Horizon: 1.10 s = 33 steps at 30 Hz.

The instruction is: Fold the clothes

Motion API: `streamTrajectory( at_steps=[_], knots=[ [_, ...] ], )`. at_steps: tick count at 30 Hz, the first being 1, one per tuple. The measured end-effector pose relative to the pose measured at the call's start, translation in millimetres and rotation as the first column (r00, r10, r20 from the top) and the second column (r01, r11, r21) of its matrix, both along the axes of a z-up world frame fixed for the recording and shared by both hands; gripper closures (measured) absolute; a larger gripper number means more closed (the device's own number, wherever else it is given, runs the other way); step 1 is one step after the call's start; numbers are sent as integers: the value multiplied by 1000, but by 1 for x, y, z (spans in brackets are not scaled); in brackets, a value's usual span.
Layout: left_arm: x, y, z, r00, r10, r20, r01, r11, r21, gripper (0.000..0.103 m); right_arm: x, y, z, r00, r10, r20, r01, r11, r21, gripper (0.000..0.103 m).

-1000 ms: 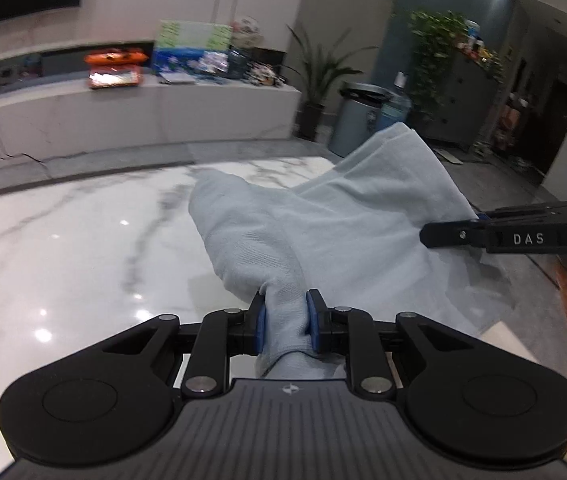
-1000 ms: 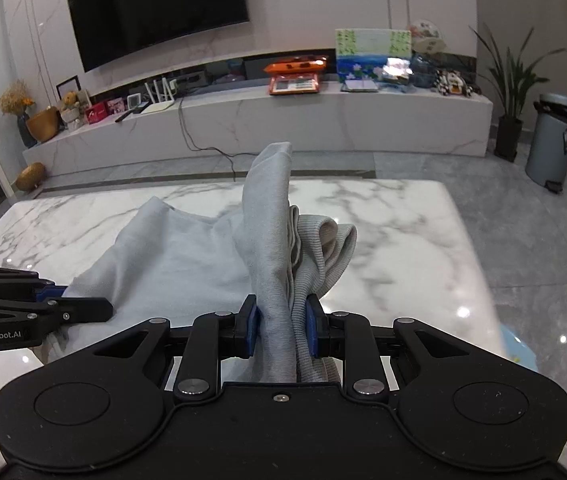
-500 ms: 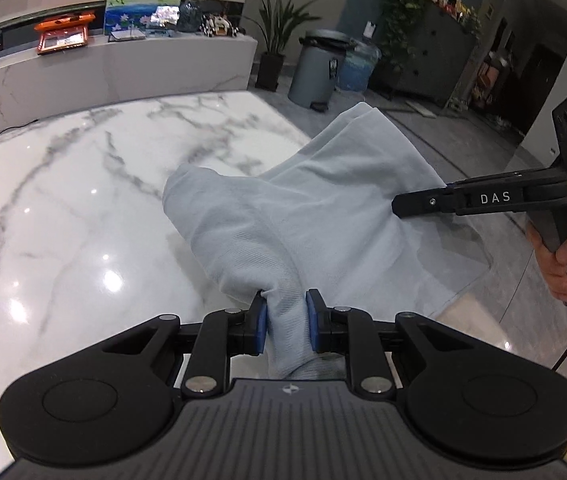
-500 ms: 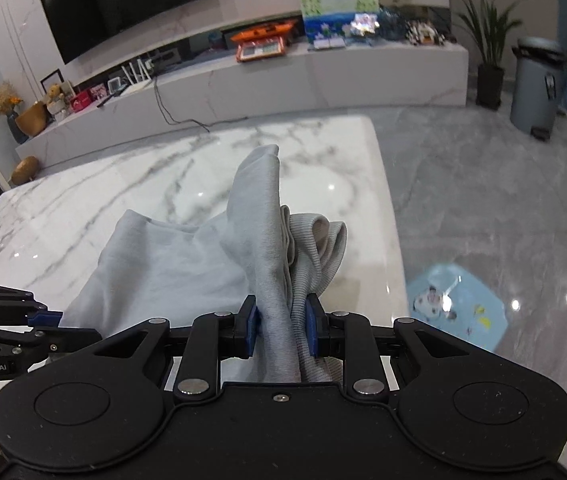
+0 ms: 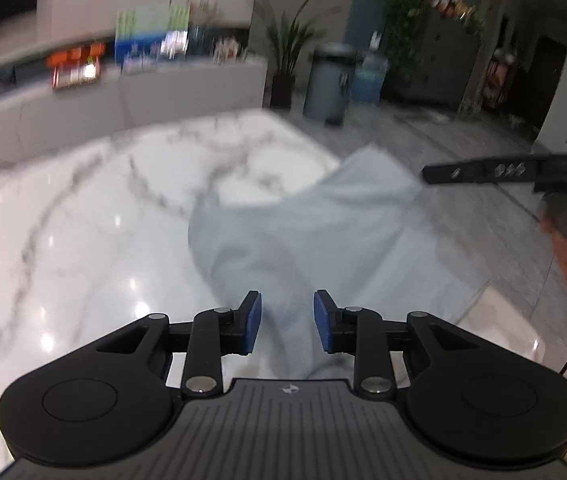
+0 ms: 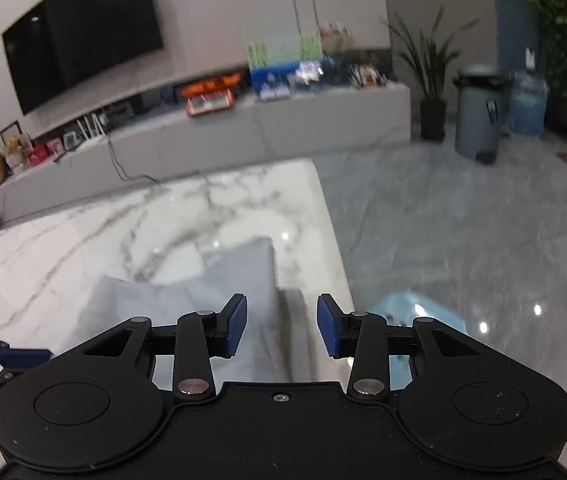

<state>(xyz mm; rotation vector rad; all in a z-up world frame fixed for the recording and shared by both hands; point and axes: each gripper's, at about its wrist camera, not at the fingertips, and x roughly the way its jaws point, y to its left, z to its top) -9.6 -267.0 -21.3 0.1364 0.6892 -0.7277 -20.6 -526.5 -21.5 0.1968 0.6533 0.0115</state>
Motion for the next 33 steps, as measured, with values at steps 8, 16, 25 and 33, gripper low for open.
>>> streamTrajectory(
  at_steps=[8,16,25,33],
  knots=[
    [-10,-24,-17,995,-97,22,94,989,111,75,23,28,-28,999,25,-30,-27,998,-52,64],
    [-18,-29,-39,994,-111,19,106,982,154,75,23,17,-57,1000,-3,-31,1,998,-60,64],
    [-21,-15,-24,997,-80,-7,81,990,113,63,5,24,-34,999,-36,-37,33,998,-60,55],
    [-41,1,-2,1000,5,4,-5,995,98,30,-35,40,-9,989,-88,-118,86,996,-22,43]
  ],
)
